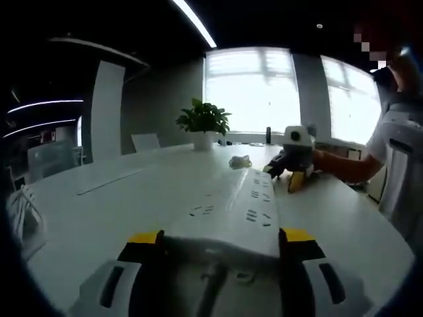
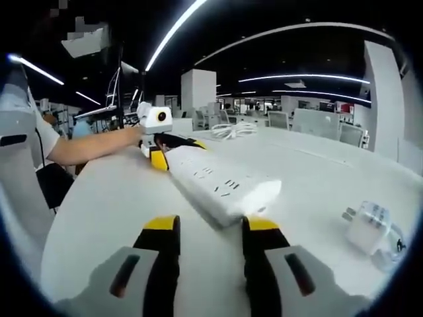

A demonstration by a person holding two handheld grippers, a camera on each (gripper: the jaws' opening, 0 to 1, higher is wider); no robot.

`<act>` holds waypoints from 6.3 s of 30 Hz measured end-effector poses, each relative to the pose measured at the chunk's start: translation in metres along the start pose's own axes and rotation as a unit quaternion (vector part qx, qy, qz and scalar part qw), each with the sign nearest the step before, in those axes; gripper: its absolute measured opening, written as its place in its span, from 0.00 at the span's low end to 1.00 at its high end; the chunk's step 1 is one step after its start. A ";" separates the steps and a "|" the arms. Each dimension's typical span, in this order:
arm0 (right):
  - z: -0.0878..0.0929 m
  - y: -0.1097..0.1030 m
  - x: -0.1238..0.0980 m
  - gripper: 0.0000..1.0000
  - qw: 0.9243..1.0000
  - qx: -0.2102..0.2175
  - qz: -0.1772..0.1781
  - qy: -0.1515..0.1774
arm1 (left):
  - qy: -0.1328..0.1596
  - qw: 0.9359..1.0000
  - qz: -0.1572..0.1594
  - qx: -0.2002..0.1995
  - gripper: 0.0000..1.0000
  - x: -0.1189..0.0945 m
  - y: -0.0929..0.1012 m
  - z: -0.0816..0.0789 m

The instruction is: Straighten the power strip on the desk, plug the charger into it

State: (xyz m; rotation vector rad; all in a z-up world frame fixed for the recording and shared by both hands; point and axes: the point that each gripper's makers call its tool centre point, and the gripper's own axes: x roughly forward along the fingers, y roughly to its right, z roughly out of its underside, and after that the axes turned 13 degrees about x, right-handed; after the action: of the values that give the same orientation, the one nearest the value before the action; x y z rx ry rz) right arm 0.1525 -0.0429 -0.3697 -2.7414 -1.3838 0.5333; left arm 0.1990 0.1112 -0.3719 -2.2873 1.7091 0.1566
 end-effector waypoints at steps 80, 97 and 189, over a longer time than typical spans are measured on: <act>0.002 0.020 -0.027 0.40 0.999 0.007 0.028 0.018 | 0.051 0.998 -0.017 -0.024 0.24 -0.041 -0.008 -0.020; 0.001 0.020 -0.029 0.41 0.999 0.006 0.028 0.019 | 0.044 0.997 -0.061 0.008 0.15 -0.043 -0.027 -0.019; -0.002 0.023 -0.026 0.42 0.999 -0.005 0.027 0.023 | -0.026 0.999 -0.003 0.034 0.13 -0.037 0.004 0.005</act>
State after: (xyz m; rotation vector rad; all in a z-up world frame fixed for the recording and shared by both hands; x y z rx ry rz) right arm 0.1563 -0.0771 -0.3638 -2.7871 -1.3089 0.4649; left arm 0.1850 0.1457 -0.3681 -2.2196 1.6553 0.1522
